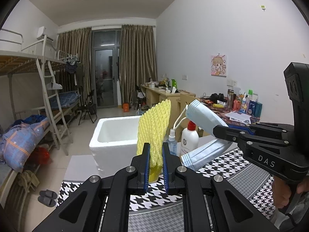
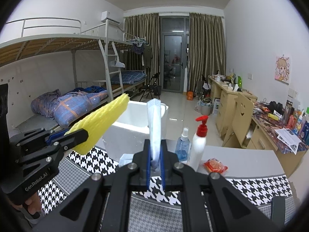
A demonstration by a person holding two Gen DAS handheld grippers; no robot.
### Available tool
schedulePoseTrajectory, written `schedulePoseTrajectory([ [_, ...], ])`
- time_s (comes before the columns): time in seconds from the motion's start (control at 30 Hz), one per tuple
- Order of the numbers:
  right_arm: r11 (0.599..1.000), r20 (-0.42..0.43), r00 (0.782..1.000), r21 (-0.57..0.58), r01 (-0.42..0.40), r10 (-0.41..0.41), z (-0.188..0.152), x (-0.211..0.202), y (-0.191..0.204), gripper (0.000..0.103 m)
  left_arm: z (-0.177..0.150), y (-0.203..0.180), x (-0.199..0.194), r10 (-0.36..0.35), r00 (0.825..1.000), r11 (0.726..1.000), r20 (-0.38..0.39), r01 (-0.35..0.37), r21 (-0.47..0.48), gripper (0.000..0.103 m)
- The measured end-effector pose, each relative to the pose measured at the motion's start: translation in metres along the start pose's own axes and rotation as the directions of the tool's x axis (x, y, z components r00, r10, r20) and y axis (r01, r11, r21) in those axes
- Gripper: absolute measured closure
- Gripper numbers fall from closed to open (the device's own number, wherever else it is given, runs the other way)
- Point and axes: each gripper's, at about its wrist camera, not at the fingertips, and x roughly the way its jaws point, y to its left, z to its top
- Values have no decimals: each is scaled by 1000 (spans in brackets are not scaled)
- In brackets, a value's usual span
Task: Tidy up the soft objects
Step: 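Carry the yellow net and white mask above the foam box with both grippers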
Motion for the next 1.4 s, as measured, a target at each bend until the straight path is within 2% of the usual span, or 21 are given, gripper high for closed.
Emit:
schedulePoseTrajectory([
  [0.33, 1000, 46, 999, -13, 2, -1, 14, 6, 1, 92, 14, 11, 7, 26, 999, 1000, 19, -26, 2, 91],
  [0.87, 1000, 80, 997, -9, 6, -5, 31, 20, -1, 92, 26, 18, 22, 43, 999, 999, 19, -43, 6, 91],
  [1.4, 1000, 92, 995, -4, 30, -30, 46, 43, -1, 92, 38, 36, 49, 61, 998, 998, 0, -61, -32, 91],
])
